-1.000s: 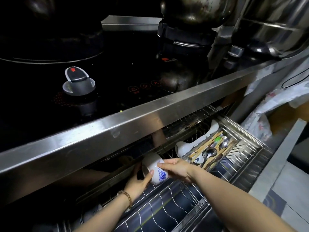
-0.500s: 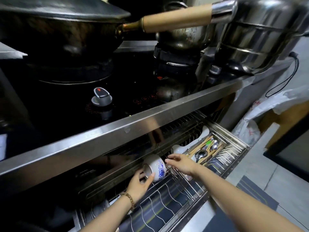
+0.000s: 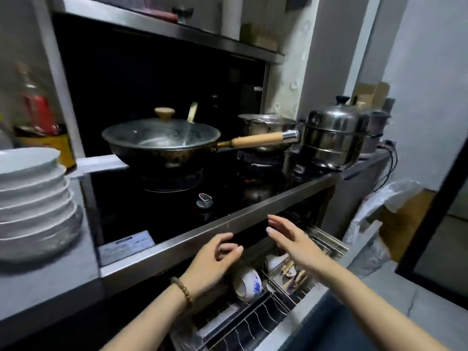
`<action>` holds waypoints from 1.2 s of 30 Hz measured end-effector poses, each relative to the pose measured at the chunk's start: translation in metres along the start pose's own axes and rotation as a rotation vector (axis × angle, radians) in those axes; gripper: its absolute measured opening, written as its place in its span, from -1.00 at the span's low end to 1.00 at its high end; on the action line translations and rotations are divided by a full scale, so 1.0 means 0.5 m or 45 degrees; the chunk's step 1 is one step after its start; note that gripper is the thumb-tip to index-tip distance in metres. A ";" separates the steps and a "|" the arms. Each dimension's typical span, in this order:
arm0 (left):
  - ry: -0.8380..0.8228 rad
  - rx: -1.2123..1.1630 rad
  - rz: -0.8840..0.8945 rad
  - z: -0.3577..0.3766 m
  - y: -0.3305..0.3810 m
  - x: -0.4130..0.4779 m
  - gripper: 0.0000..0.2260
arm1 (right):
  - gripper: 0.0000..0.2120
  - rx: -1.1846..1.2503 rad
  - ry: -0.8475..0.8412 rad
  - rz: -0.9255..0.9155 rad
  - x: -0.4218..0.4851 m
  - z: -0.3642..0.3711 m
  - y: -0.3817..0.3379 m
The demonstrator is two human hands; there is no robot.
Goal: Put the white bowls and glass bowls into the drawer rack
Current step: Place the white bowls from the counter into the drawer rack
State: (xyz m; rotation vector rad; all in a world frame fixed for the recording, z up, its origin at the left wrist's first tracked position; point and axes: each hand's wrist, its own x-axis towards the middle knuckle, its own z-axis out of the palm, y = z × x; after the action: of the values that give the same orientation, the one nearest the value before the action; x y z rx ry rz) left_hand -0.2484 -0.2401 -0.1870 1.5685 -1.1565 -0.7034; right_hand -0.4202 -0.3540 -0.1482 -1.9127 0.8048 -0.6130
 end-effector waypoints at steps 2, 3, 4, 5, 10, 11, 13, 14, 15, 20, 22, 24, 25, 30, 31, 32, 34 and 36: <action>0.076 0.084 0.134 -0.071 0.068 -0.030 -0.62 | -0.57 -0.022 -0.006 -0.120 -0.003 0.023 -0.069; 0.119 0.114 0.192 -0.106 0.099 -0.045 -0.62 | -0.56 -0.048 -0.007 -0.180 -0.002 0.035 -0.101; 0.157 0.133 0.241 -0.141 0.128 -0.060 -0.62 | -0.54 -0.057 -0.020 -0.234 0.000 0.049 -0.133; 0.191 0.155 0.283 -0.175 0.154 -0.076 -0.60 | -0.52 -0.038 -0.049 -0.272 0.003 0.064 -0.163; 0.359 0.363 0.383 -0.345 0.244 -0.150 -0.54 | -0.41 -0.001 -0.200 -0.419 0.025 0.139 -0.295; 0.403 0.384 0.392 -0.376 0.255 -0.163 -0.54 | -0.40 0.001 -0.221 -0.444 0.030 0.154 -0.319; 0.486 0.399 0.406 -0.433 0.271 -0.188 -0.55 | -0.39 0.002 -0.270 -0.494 0.039 0.186 -0.365; 0.526 0.420 0.412 -0.460 0.275 -0.200 -0.56 | -0.38 0.001 -0.298 -0.517 0.043 0.203 -0.385; 0.569 0.458 0.412 -0.486 0.276 -0.211 -0.56 | -0.38 0.005 -0.322 -0.539 0.047 0.221 -0.405; 0.727 0.630 0.299 -0.600 0.257 -0.249 -0.52 | -0.40 0.010 -0.410 -0.617 0.065 0.314 -0.483; 0.723 0.720 0.199 -0.635 0.241 -0.256 -0.46 | -0.42 -0.017 -0.442 -0.644 0.078 0.349 -0.502; 0.691 0.809 0.073 -0.660 0.223 -0.258 -0.37 | -0.42 -0.048 -0.451 -0.655 0.092 0.380 -0.513; 0.671 0.853 0.010 -0.669 0.213 -0.256 -0.32 | -0.42 -0.057 -0.450 -0.647 0.100 0.395 -0.515; 0.585 0.909 -0.089 -0.684 0.173 -0.242 -0.31 | -0.38 -0.003 -0.494 -0.546 0.130 0.446 -0.502; 0.577 0.928 -0.080 -0.684 0.168 -0.237 -0.32 | -0.39 0.014 -0.516 -0.533 0.135 0.452 -0.498; 0.572 0.954 -0.077 -0.682 0.164 -0.233 -0.30 | -0.40 0.022 -0.529 -0.523 0.139 0.457 -0.494; 0.578 0.997 -0.079 -0.680 0.158 -0.223 -0.24 | -0.41 0.012 -0.513 -0.527 0.148 0.466 -0.486; 0.600 1.011 -0.081 -0.681 0.152 -0.212 -0.21 | -0.44 -0.026 -0.466 -0.561 0.155 0.472 -0.481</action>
State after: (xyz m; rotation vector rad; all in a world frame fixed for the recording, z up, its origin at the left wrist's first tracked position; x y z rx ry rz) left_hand -0.0163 -0.0131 -0.0215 2.2733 -1.0733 0.1453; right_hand -0.1373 -0.1949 -0.0284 -2.1534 0.1561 -0.4898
